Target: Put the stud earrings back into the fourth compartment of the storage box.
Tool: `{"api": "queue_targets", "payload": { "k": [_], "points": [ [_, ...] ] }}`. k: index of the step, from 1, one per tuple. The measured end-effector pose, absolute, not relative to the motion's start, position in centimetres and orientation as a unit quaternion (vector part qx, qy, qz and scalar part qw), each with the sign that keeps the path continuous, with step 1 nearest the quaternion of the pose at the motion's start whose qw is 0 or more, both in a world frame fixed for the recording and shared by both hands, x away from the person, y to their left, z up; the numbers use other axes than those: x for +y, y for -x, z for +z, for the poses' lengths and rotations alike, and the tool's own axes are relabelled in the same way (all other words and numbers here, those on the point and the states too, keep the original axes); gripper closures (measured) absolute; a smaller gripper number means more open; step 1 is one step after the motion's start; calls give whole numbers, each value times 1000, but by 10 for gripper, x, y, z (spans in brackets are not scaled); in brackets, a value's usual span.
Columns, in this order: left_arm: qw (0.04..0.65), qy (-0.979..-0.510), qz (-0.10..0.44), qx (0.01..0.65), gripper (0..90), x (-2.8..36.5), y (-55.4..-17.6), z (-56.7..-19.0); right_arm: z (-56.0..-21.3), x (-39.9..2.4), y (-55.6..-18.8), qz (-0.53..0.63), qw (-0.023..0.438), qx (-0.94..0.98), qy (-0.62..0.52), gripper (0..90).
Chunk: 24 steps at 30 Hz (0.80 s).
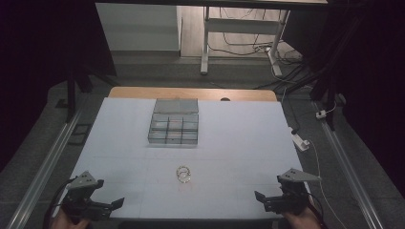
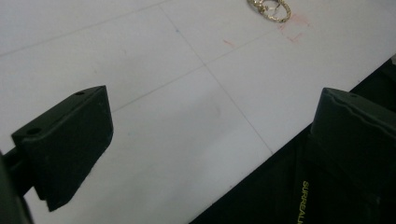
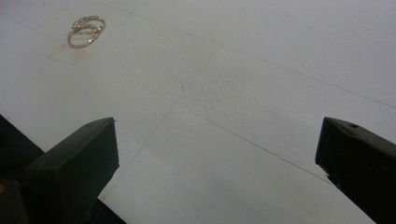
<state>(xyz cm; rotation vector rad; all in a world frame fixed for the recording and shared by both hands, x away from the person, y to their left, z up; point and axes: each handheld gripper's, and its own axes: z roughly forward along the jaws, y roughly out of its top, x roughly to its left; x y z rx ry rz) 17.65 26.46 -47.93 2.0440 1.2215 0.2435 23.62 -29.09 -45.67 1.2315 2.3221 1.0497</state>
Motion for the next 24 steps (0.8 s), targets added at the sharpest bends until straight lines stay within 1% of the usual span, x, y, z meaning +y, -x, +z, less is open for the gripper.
{"api": "queue_targets", "payload": {
  "k": [12, 18, 24],
  "points": [
    [382, -813, 79, 432, 0, 251, -194, -482, -457, -290, -237, 360, 153, 815, -427, 0],
    [382, -824, 97, 407, 0, 241, -203, -484, -457, -290, -237, 359, 152, 817, -426, 0],
    [395, -819, 93, 406, 0, 235, -212, -487, -457, -290, -238, 359, 149, 815, -431, 0]
  ]
}}
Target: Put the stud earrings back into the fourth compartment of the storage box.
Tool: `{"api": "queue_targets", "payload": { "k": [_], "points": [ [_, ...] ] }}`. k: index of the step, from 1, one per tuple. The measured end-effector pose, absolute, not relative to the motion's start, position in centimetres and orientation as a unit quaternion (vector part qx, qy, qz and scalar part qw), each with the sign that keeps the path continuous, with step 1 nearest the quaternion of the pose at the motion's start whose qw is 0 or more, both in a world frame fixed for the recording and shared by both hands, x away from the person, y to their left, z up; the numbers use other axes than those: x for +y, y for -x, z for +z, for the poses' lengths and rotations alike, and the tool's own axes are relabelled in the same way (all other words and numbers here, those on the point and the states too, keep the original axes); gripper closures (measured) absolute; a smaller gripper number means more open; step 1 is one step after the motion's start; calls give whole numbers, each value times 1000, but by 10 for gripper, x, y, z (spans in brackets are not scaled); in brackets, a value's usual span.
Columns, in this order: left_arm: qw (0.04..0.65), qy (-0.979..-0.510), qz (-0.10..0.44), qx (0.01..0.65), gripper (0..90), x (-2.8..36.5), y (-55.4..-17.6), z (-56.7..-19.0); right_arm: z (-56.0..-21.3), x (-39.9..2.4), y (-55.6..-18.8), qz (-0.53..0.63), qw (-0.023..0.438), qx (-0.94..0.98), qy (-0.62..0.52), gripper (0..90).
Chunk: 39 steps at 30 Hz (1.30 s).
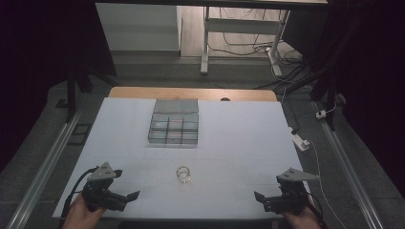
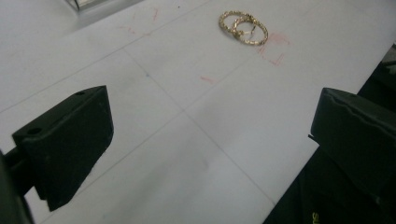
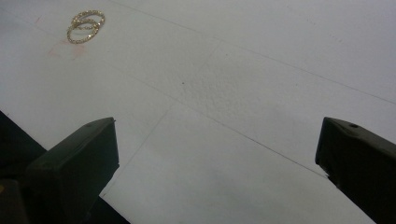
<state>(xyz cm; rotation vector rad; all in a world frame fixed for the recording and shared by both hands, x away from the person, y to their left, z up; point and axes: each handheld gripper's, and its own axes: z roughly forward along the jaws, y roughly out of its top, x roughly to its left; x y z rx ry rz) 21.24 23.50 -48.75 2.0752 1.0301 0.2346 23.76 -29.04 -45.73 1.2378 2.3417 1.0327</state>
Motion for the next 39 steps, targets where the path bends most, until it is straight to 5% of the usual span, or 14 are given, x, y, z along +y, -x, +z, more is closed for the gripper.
{"api": "queue_targets", "payload": {
  "k": [39],
  "points": [
    [352, -854, 61, 378, 0, 160, -305, -493, -459, -289, -240, 351, 139, 821, -429, 0]
  ]
}}
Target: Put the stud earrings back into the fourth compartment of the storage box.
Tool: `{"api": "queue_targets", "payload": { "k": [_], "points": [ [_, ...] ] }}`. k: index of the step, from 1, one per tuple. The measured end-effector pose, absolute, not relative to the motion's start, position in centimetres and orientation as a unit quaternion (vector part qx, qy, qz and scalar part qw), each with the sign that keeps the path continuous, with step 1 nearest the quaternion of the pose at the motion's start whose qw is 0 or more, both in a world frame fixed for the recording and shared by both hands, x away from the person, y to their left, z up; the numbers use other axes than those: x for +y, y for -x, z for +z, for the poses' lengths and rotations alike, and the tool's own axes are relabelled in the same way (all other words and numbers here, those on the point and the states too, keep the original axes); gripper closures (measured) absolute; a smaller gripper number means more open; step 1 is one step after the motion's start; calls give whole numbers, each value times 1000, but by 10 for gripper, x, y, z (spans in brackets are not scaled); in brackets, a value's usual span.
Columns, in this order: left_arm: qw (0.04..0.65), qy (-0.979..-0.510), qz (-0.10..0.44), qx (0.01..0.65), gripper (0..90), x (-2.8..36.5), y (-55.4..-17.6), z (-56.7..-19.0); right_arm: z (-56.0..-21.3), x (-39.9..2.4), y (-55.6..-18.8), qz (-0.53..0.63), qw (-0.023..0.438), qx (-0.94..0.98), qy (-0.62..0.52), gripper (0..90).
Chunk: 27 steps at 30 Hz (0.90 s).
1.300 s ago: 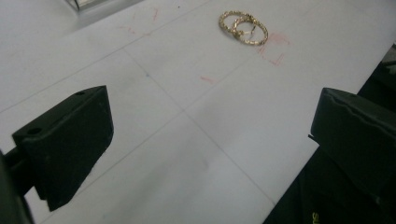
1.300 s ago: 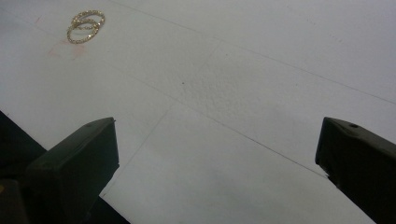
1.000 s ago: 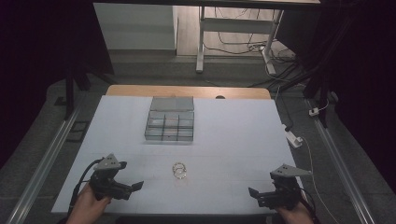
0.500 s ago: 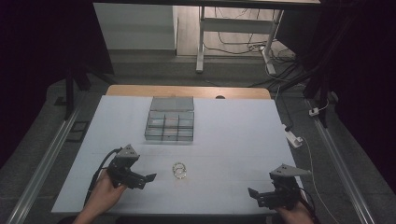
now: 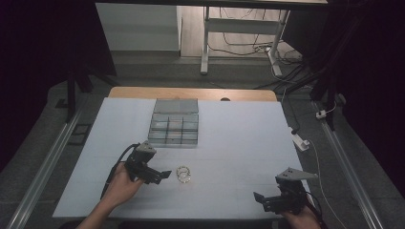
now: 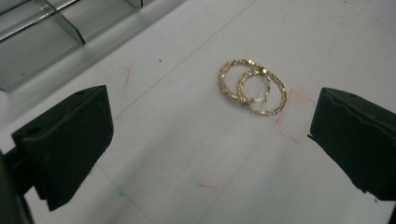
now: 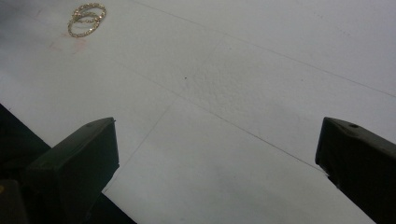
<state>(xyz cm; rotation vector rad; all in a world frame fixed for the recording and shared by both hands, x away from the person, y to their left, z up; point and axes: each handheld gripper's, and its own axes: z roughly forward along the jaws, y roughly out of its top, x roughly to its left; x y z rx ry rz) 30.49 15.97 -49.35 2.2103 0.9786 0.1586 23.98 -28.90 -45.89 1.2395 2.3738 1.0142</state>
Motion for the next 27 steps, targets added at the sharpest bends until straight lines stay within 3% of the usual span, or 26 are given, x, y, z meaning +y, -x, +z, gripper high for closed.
{"api": "queue_targets", "payload": {
  "k": [27],
  "points": [
    [289, -882, 58, 368, 0, 115, -362, -526, -459, -289, -240, 353, 136, 822, -425, 0]
  ]
}}
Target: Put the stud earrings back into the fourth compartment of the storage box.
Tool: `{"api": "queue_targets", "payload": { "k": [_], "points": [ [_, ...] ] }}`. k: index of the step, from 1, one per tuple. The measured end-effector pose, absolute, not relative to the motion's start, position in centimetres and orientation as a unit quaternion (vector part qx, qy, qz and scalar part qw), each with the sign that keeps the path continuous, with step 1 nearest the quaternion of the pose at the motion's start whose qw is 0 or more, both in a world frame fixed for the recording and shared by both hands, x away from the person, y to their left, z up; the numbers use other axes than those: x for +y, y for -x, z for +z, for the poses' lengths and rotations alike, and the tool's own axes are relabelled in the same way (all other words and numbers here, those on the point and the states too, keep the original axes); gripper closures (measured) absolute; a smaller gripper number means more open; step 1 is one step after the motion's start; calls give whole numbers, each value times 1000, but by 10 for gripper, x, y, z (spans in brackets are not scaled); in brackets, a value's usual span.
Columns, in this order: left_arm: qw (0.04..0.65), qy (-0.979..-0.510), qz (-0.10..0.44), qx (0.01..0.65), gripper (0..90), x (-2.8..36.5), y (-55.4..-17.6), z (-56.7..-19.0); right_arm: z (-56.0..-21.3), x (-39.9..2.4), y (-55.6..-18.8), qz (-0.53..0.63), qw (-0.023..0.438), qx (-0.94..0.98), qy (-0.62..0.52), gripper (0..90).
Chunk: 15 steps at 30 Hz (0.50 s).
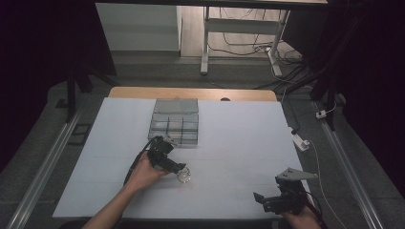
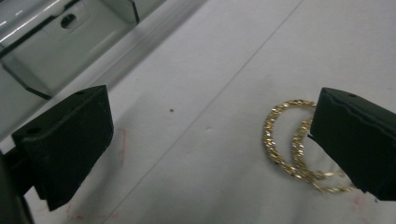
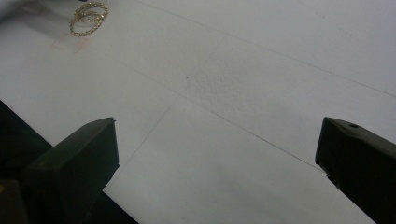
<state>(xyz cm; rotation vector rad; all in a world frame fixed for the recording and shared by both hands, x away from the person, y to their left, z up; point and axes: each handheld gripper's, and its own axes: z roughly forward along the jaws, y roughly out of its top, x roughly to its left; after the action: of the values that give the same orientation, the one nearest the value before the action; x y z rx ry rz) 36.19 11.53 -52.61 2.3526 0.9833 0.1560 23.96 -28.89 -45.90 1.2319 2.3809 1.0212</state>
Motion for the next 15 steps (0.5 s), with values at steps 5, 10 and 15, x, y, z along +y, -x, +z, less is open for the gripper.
{"api": "queue_targets", "payload": {
  "k": [5, 10, 15],
  "points": [
    [271, -884, 63, 376, 4, 114, -364, -533, -459, -289, -240, 352, 136, 824, -423, 0],
    [261, -893, 80, 359, 55, 113, -361, -532, -459, -288, -239, 350, 136, 825, -422, 0],
    [267, -907, 69, 320, 328, 111, -354, -525, -459, -288, -239, 351, 136, 825, -421, 0]
  ]
}}
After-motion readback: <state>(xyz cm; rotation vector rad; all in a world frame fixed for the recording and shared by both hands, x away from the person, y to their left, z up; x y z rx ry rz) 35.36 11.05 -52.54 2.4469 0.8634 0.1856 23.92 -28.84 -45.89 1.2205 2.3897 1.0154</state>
